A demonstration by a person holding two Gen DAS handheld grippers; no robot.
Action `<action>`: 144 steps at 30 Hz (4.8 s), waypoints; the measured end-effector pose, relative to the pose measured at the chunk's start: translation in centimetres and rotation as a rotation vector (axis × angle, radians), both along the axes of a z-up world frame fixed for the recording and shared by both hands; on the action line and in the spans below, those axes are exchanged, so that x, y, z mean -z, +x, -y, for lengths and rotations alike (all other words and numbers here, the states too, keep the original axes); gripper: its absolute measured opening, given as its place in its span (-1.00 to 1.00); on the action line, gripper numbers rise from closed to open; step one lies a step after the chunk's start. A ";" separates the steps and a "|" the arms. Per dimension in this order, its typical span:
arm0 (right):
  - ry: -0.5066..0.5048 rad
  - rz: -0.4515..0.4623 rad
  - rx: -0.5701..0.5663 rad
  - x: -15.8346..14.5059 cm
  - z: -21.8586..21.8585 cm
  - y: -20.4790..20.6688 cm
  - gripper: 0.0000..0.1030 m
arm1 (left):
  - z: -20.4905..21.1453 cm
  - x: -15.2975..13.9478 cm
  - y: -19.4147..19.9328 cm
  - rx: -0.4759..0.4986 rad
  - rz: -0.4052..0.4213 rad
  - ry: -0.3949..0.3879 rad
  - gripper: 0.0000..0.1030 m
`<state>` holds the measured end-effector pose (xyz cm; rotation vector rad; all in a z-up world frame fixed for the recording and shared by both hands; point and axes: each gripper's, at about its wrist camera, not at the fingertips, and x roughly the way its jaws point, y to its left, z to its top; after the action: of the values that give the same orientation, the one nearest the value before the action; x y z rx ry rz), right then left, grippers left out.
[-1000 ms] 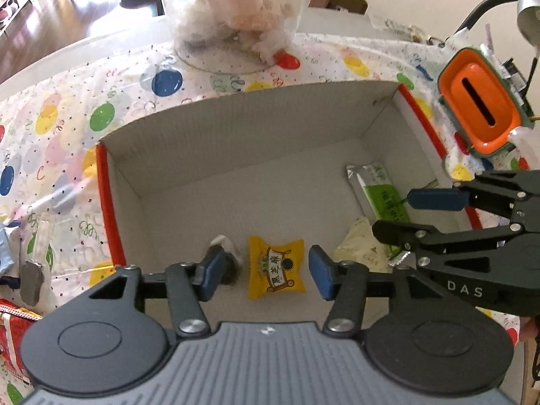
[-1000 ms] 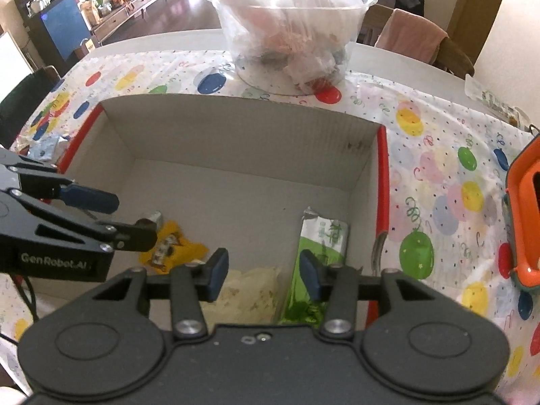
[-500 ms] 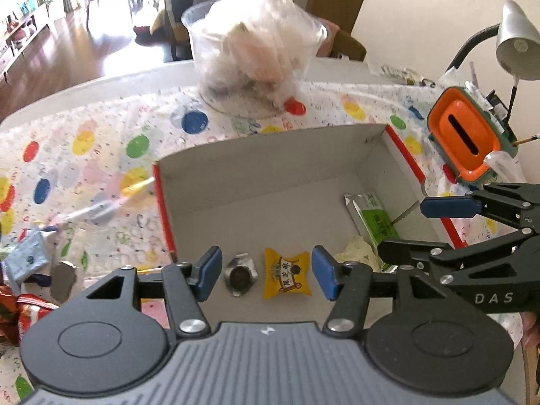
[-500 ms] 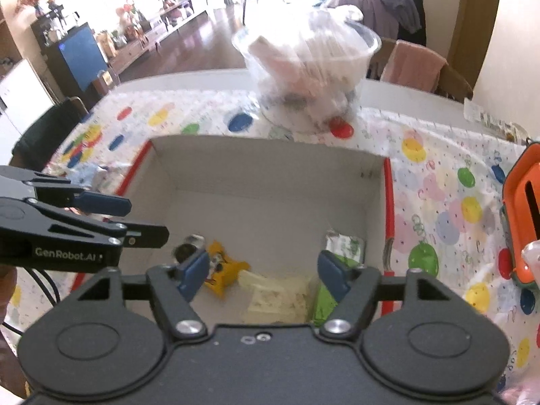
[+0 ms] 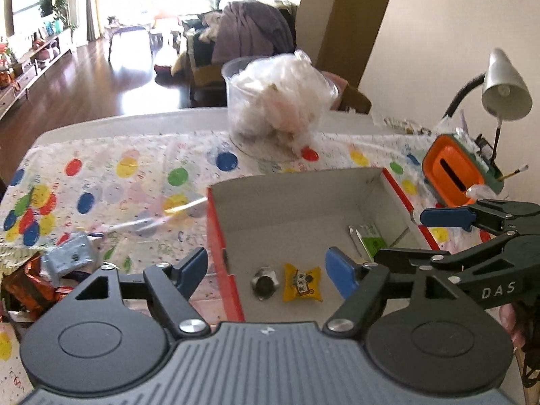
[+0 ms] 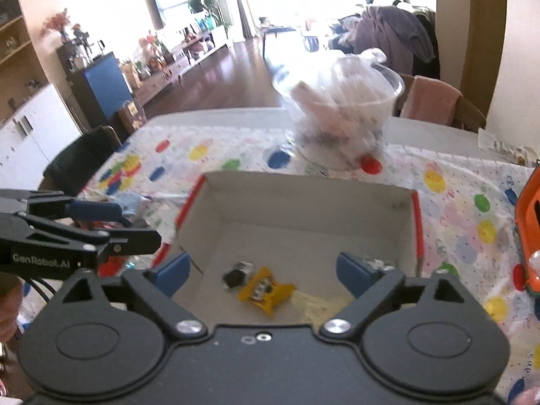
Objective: Organize snacks
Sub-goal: 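Move both grippers back toward the remaining snack pile, then grasp the dark foil snack with the left gripper while the right gripper grasps the teal candy, then carry the dark foil snack and teal candy over the red box with both grippers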
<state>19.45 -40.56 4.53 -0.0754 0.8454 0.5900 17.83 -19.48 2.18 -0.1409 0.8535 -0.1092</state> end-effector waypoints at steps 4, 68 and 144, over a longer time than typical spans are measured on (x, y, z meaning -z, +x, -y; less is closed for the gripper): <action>0.023 0.013 -0.022 -0.5 -1.7 -1.1 0.95 | -1.8 -0.6 -2.1 -0.045 0.063 0.011 0.52; -0.330 -0.152 -0.107 15.2 -28.3 -4.1 -0.32 | -28.8 14.3 -6.1 0.019 -0.097 0.122 -0.14; -0.124 0.005 0.160 2.9 -1.3 -1.8 -0.78 | -2.4 2.0 -1.0 0.127 -0.001 0.075 -0.41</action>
<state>17.61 -39.22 1.66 -0.1209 0.8736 0.3867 16.80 -17.06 0.21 -0.0162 0.8658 -0.1956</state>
